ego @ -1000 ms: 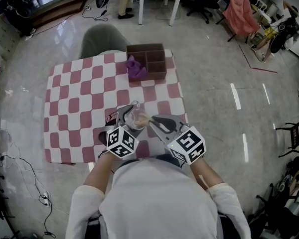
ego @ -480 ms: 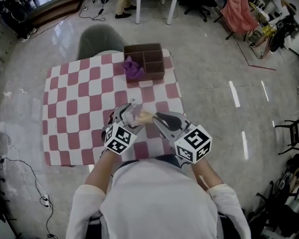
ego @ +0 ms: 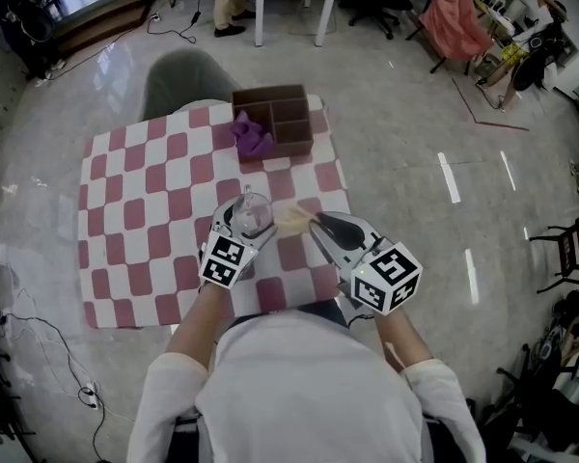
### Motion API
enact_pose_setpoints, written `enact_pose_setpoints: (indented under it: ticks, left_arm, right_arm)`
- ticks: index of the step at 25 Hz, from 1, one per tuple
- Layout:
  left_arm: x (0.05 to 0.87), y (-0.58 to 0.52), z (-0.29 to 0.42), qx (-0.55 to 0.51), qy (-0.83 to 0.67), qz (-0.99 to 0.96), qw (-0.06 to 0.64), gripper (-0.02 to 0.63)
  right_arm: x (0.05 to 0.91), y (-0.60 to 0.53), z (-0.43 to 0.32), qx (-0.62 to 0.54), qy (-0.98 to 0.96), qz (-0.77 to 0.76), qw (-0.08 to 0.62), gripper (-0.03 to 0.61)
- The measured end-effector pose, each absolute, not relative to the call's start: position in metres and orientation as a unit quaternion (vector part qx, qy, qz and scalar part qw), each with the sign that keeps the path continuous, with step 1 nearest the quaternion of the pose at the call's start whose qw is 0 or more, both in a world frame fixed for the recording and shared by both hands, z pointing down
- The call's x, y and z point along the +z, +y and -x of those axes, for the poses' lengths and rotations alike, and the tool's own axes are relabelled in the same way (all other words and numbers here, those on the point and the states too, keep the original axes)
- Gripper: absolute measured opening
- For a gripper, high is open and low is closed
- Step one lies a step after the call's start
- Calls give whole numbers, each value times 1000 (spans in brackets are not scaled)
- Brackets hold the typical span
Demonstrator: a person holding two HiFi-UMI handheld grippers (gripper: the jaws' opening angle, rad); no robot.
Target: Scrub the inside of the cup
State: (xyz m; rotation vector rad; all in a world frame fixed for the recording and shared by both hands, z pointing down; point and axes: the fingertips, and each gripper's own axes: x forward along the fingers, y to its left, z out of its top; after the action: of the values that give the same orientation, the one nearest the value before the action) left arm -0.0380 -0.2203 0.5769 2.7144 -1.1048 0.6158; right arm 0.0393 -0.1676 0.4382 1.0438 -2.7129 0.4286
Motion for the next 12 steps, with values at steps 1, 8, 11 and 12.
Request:
enact_pose_setpoints:
  ticks: [1,8,11,12]
  left_arm:
    - [579,-223,38,203,-368,-904,78,379]
    - [595,-234,38,207,-368,-901,99,379]
    - [600,-236,37,205,-367,-901,106,379]
    - [601,-237,36,205,-367,-901,108,379]
  right_arm:
    - [440,-167,-40,147,-918,-355,103,72]
    - [450,-162,-49,163,-910,-366,109,72]
    - [454,-161,-53,169,-906,-371,111,72]
    - [456,-161,-53,171,-905,-372,111,72]
